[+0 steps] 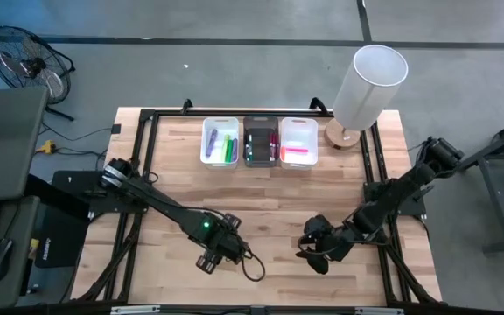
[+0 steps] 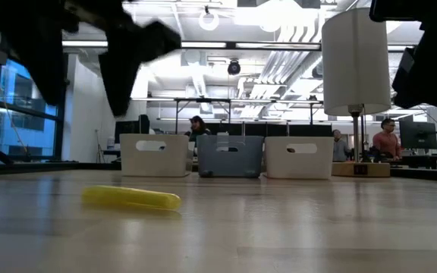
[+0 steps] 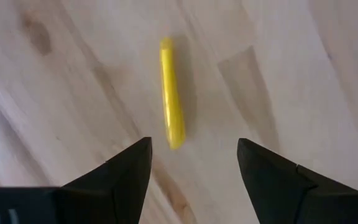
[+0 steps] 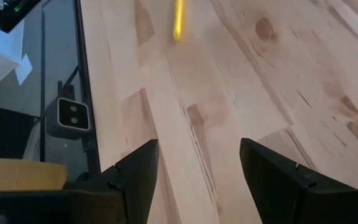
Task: Pick & Place Markers
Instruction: Put the yellow pen into the right white bin
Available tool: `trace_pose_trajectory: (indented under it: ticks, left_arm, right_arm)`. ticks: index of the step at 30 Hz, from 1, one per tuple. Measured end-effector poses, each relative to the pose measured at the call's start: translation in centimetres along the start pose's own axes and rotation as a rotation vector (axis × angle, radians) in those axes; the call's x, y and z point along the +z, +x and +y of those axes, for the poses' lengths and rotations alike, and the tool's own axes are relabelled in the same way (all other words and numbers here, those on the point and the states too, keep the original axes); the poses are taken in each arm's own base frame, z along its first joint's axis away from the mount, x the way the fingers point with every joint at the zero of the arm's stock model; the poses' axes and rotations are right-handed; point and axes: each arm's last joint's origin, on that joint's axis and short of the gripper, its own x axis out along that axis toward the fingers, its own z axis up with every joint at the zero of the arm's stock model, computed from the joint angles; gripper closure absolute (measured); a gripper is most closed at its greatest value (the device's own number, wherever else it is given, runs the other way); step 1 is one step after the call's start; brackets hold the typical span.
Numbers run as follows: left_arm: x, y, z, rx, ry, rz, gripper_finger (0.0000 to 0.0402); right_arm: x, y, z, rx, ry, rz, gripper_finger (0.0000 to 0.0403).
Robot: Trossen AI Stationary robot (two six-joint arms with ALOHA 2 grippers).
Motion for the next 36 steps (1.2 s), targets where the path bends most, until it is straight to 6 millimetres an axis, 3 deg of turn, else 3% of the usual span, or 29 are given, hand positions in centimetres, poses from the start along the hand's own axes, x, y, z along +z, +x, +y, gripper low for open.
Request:
trace_pose_trajectory:
  ticks: [19, 30, 36]
  left_arm:
    - [0.7, 6.3, 0.7, 0.020, -0.115, 0.078, 0.0168]
    - [1.0, 7.3, 0.9, 0.026, -0.115, 0.069, 0.0169]
    - [1.0, 7.4, 1.3, 0.004, -0.135, 0.066, 0.0200]
  right_arm:
    - [0.0, 0.1, 0.3, -0.006, 0.007, -0.074, 0.0187]
    - [0.0, 0.1, 0.3, -0.007, 0.007, -0.075, 0.0187]
    - [0.0, 0.1, 0.3, -0.008, 0.007, -0.077, 0.0187]
